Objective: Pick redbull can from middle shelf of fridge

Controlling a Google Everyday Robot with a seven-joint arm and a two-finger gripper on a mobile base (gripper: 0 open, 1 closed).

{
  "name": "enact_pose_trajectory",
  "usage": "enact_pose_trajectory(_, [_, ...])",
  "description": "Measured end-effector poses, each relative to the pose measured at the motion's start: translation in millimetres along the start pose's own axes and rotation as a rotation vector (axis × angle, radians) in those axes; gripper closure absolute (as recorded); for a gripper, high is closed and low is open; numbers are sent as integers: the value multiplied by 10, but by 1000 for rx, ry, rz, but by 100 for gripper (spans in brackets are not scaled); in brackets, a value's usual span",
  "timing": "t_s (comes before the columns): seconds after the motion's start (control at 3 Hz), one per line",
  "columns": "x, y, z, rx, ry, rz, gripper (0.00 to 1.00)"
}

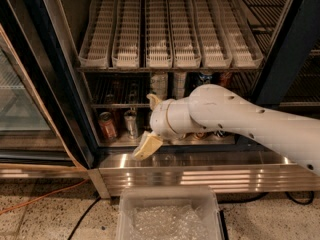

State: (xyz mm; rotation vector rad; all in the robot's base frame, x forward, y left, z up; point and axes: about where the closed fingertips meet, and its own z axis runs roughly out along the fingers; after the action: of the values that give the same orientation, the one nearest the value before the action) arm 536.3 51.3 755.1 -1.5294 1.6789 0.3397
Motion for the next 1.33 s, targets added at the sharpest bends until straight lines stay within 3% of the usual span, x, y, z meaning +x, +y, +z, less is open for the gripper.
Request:
enact_pose_trajectory(0.33, [-10,8,42,8,-12,4,0])
enact_pose_trajectory(0.67, [-56,14,171,64,-58,14,0])
enact_pose_trajectory(1.0, [-251,-20,426,109,-162,16,0])
enact_pose_trajectory(1.33, [-417,-49,689,119,-244,10,0])
